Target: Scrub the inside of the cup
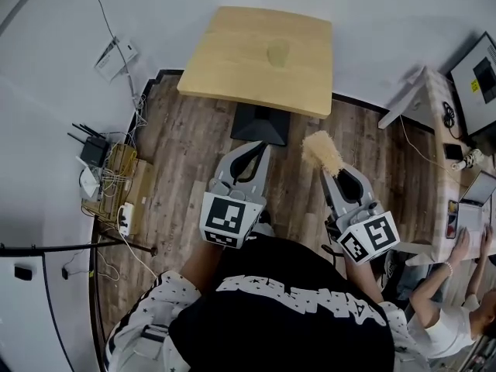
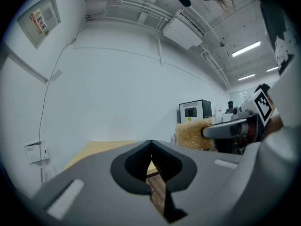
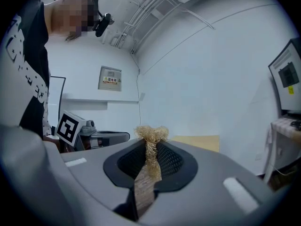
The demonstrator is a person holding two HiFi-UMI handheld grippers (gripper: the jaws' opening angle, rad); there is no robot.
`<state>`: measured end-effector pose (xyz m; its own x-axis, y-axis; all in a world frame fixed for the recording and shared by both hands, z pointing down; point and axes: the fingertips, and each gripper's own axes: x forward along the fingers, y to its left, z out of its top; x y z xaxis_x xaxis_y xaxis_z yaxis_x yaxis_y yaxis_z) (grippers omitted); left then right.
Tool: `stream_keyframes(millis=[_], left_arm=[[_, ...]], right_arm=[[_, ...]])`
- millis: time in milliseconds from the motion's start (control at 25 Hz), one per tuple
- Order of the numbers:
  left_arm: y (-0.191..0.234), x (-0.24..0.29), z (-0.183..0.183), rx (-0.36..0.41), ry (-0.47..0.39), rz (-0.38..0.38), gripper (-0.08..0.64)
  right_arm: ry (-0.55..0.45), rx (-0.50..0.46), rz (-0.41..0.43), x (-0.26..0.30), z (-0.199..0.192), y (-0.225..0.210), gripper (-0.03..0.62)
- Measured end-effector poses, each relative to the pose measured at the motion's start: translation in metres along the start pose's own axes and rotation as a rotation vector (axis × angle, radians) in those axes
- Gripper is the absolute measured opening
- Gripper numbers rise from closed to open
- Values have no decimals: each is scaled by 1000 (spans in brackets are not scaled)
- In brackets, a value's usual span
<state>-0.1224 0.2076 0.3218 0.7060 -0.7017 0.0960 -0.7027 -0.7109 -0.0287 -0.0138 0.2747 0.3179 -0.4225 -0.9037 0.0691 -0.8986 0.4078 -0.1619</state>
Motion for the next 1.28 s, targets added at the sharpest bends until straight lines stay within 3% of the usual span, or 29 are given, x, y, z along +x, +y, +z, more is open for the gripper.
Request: stream_keyframes(millis=[200,520,1280], left_arm=[[25,9,-3,2,4,-14,2],[62,24,-20,-63,9,-37,2],[62,54,-32,-90,15,-140,2]], right_arm=[[5,-6,-25,27,-1,-4,69],[30,-4,-88,51,-4,-11,69],[53,-22,-187,57,-1,-26,69]])
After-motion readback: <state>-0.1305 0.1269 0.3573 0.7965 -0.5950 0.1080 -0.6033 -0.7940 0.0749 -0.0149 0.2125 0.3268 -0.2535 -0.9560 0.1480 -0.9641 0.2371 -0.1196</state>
